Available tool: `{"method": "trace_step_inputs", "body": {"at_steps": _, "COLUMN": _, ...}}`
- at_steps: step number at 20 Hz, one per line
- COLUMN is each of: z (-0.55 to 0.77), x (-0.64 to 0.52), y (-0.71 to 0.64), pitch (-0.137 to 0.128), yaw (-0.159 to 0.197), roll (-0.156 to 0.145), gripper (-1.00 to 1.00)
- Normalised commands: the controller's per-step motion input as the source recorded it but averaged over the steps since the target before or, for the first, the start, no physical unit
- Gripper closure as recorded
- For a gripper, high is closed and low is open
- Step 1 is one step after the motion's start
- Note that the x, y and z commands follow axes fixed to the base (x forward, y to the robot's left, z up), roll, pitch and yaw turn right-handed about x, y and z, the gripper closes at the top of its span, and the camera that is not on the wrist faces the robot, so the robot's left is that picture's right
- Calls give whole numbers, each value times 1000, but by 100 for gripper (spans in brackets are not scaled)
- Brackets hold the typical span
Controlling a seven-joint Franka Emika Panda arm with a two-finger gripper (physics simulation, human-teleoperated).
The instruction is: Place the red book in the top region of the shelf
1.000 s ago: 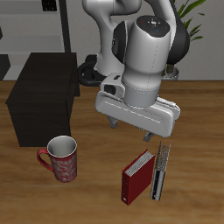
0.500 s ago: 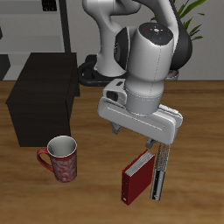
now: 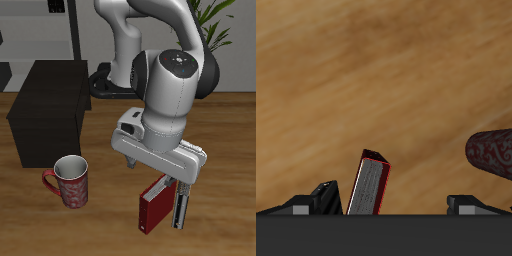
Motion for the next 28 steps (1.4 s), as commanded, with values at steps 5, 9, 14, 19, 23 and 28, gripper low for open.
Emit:
{"method": "trace_step_inputs", "body": {"at_steps": 5, "z": -352, "x": 80, "y": -6, "pitch": 37, "yaw": -9, "roll": 3, "gripper": -100}}
{"method": "trace_step_inputs", "body": {"at_steps": 9, "z": -531, "x": 66, "y": 65, "pitch": 57, "yaw": 16, "roll": 17, "gripper": -100}}
{"method": "trace_step_inputs", "body": {"at_steps": 14, "z": -337, "x": -70, "y": -13, "pitch": 50, "yaw": -13, "roll": -1, "gripper": -100}}
{"method": "trace_step_inputs", "body": {"at_steps": 19, "z": -345, "x": -48, "y": -137, "pitch": 70, "yaw": -16, "roll": -16, "gripper": -100}}
{"method": "trace_step_inputs", "body": {"at_steps": 23, "z": -201, "x": -9, "y": -99, "pitch": 29, "yaw": -18, "roll": 15, "gripper": 100}}
{"method": "trace_step_inputs", "body": {"at_steps": 28, "z": 85, "x": -75, "y": -31, "pitch": -12, "yaw": -2, "roll": 9, "gripper": 100}}
